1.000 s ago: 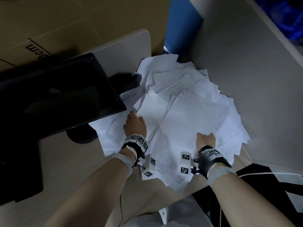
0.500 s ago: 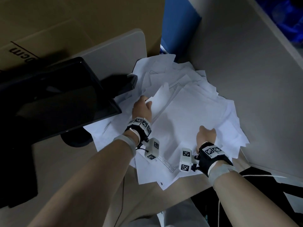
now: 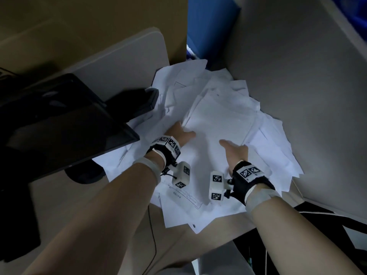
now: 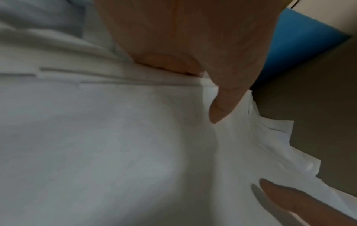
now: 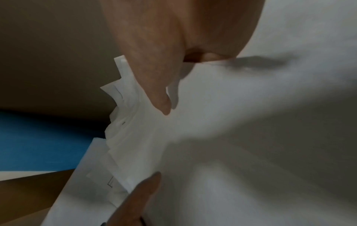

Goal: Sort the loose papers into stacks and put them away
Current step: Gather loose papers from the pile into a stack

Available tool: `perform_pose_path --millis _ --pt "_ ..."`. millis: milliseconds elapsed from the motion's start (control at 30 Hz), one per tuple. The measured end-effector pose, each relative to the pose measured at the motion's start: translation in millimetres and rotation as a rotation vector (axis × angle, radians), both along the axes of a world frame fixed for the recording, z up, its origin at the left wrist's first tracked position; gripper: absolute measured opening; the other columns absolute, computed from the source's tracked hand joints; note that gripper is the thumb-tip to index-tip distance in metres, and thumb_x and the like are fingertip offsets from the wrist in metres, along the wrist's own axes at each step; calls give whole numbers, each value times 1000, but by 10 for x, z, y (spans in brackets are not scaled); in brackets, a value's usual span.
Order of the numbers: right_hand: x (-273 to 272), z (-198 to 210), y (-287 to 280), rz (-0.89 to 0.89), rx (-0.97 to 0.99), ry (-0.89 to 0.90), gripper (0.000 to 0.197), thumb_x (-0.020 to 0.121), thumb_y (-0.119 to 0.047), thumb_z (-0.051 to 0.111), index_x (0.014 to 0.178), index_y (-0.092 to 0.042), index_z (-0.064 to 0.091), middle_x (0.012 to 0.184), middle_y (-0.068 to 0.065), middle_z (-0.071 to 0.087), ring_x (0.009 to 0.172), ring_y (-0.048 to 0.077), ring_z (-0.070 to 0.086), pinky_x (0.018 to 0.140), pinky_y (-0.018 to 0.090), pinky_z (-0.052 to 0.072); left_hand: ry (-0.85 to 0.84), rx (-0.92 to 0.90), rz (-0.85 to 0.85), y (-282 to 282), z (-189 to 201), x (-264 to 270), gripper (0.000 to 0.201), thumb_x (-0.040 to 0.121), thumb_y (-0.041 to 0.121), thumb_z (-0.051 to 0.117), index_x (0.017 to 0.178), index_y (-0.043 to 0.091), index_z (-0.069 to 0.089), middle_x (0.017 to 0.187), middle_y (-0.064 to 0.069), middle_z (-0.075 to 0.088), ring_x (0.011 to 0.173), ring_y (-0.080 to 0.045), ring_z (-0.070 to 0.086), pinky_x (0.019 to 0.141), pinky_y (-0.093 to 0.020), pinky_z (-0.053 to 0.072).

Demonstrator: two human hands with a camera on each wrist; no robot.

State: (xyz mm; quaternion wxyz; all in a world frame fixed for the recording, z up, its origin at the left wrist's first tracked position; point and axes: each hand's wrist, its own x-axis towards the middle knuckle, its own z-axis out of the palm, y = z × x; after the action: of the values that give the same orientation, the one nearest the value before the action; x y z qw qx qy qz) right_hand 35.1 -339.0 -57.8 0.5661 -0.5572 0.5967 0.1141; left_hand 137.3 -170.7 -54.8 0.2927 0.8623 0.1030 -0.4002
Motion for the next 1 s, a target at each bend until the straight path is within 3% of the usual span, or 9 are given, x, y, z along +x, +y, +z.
perform_pose_path --millis 133,233,333,467,567,700,833,933,1000 --pt "-88 23 93 154 22 51 84 85 -17 76 151 4 27 146 17 49 130 32 50 100 37 43 30 -29 58 119 -47 -246 60 72 34 62 127 12 53 128 -11 61 118 -34 58 101 -43 48" --pt "-220 39 159 225 -3 73 80 86 -11 73 150 5 28 148 19 45 131 33 48 105 39 42 26 -37 146 253 -40 -439 53 83 25 63 132 9 52 131 -12 59 119 -34 56 102 -41 46" --pt "-342 84 216 318 -6 66 62 86 -6 70 139 6 41 131 15 52 112 27 51 91 34 41 44 -79 191 383 -29 -675 45 85 17 62 128 7 52 124 -13 61 116 -32 58 99 -36 47" --pt "-479 134 299 434 3 65 51 87 -5 68 132 6 45 126 11 54 107 28 52 87 34 41 82 -153 187 508 42 -926 53 76 17 64 127 5 55 122 -14 63 113 -32 60 97 -38 49" --pt "-612 155 353 470 -49 95 59 89 -6 66 141 5 40 139 15 51 122 33 53 97 39 43 12 -87 215 656 89 -1061 41 77 18 65 116 7 61 117 -11 66 107 -31 61 92 -35 50" --pt "-838 246 279 593 -173 130 43 93 -5 52 135 -2 48 122 13 57 104 32 58 88 37 47 97 -55 148 703 148 -1255 29 77 24 75 101 10 67 100 -7 68 93 -27 63 78 -29 49" --pt "-862 422 -26 765 -347 129 53 95 -11 40 148 -20 42 142 9 54 121 35 56 100 38 46 270 -214 220 456 85 -1476 71 50 53 87 101 5 73 104 -14 73 95 -31 70 85 -43 59" --pt "-685 432 -162 891 -374 126 49 91 -16 38 138 -24 51 129 9 62 108 34 61 97 45 51 260 -246 317 320 118 -1641 46 74 37 85 101 2 71 97 -11 73 83 -24 70 61 -27 57" --pt "-587 444 -148 944 -380 117 45 93 -16 39 135 -23 53 122 9 65 103 34 62 93 44 52 262 -238 366 322 104 -1702 25 86 26 77 94 3 70 87 -12 74 66 -23 71 53 -27 55"
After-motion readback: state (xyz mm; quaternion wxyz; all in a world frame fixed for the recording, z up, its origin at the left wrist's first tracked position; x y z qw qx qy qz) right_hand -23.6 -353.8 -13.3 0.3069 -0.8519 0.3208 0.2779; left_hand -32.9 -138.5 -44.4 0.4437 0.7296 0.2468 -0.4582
